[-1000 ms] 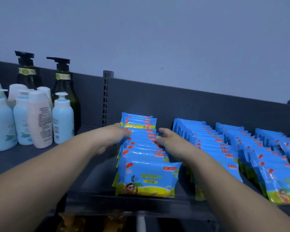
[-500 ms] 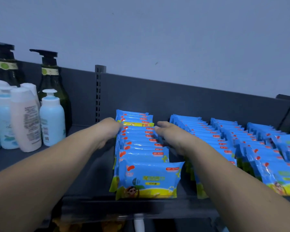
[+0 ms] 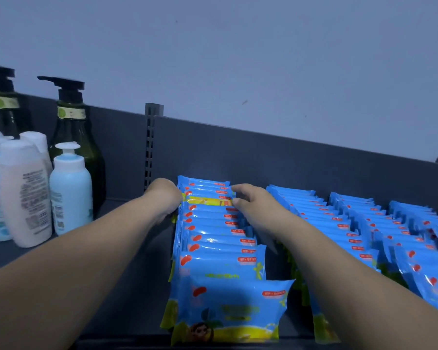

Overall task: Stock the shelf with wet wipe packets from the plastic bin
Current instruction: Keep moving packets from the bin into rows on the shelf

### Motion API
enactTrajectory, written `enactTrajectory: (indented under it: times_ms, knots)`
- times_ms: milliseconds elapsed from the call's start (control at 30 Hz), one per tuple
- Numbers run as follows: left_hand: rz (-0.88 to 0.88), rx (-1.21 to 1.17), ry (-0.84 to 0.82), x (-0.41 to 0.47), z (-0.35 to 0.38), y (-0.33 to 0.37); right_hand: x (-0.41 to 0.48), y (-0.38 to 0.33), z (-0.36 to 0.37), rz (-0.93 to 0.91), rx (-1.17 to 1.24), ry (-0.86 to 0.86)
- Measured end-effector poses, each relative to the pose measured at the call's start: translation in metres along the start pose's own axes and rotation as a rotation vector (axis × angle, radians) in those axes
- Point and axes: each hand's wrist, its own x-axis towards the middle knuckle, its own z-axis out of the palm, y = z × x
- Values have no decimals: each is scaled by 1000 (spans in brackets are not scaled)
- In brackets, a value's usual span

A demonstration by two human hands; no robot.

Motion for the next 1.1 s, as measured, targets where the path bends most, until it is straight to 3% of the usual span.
enactTrajectory:
  times_ms: [233,367,500,600,700,867,900,967,1033,1100]
  knots:
    - [202,27,187,8,-17,31,24,-14,-5,-124,41,125]
    - [428,171,133,-2,-14,50,37,-33,2,-206,87,104]
    - [577,168,23,-13,-7,56,41,-42,5,-222,65,13]
    - [560,64,35,-13,-8,51,44,-33,5,-143,118,58]
    - [423,16,64,-10,-13,39,43,-22,0,-37,269,119]
    - [194,15,-165,-7,-10,19,39,-14,0,94,438,122]
    - [197,31,-166,-7,-8,17,37,-12,-1,96,383,130]
    - [206,78,-128,-5,-5,14,34,-9,-5,83,52,171]
    - [199,103,-93,-3,-4,11,29,-10,-8,128,-373,81]
    - [189,108,-81,-2,-3,10,22,-12,-9,205,-617,-34]
